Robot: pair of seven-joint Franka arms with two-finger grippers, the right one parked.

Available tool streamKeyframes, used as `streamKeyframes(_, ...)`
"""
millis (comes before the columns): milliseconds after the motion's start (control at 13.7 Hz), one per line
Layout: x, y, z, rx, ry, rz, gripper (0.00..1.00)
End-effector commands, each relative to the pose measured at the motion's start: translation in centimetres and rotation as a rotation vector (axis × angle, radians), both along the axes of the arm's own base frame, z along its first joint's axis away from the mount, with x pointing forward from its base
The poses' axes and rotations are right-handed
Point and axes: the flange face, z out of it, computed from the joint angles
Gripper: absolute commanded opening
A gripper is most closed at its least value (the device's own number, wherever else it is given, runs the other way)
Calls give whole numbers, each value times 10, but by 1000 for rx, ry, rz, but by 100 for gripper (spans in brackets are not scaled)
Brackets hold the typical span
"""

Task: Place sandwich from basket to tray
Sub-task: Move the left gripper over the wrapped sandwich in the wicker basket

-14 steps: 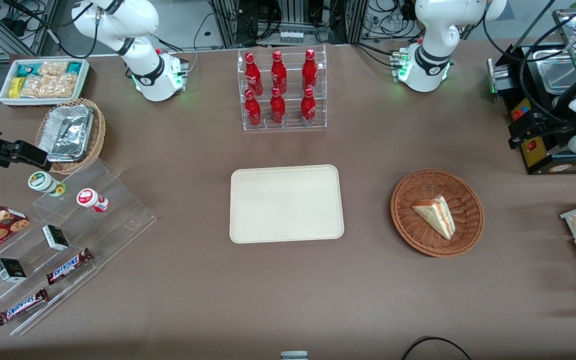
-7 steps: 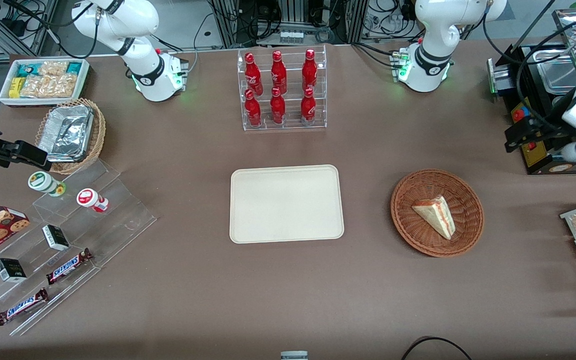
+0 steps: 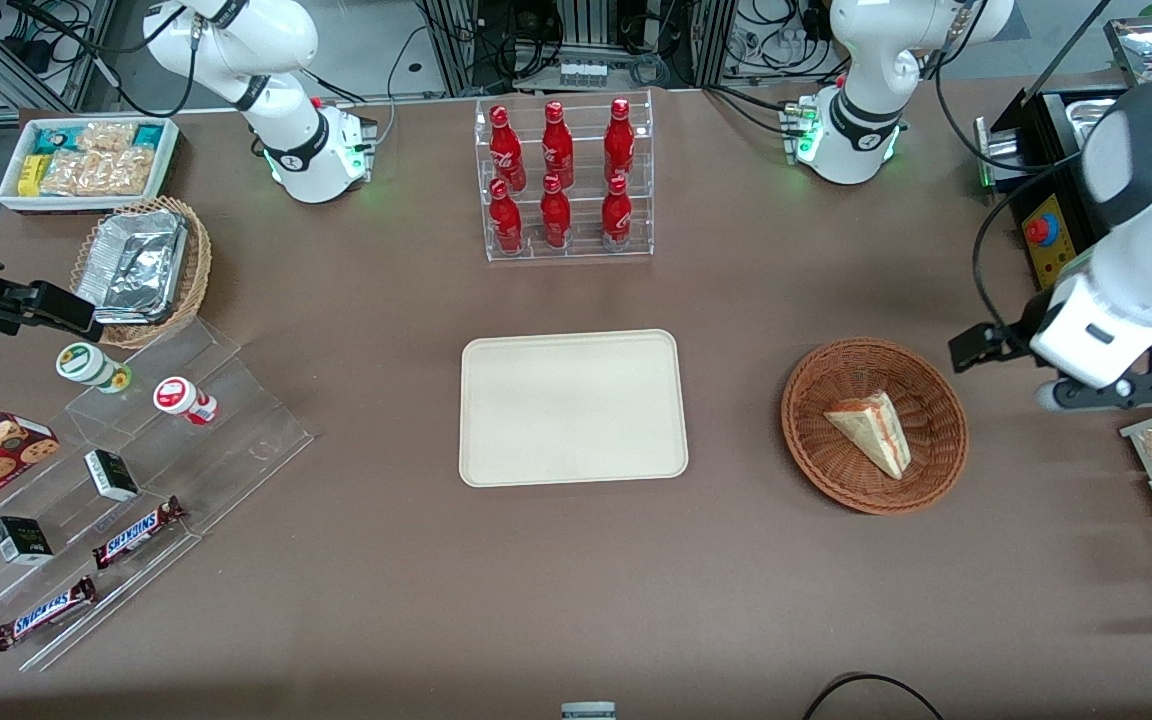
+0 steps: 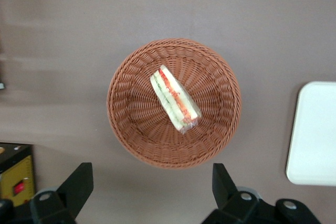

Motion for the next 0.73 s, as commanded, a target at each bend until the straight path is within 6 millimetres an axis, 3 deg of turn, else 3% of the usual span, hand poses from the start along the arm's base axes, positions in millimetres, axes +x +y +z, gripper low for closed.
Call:
streamKeyframes(0, -11, -21, -39, -2, -34, 104, 100)
streamKeyframes(220, -20, -24, -86, -15, -75, 198, 100)
streamKeyframes(439, -27, -39, -119, -30, -107, 323, 100)
streamKeyframes(659, -36, -40, -159, -41, -129, 352, 100)
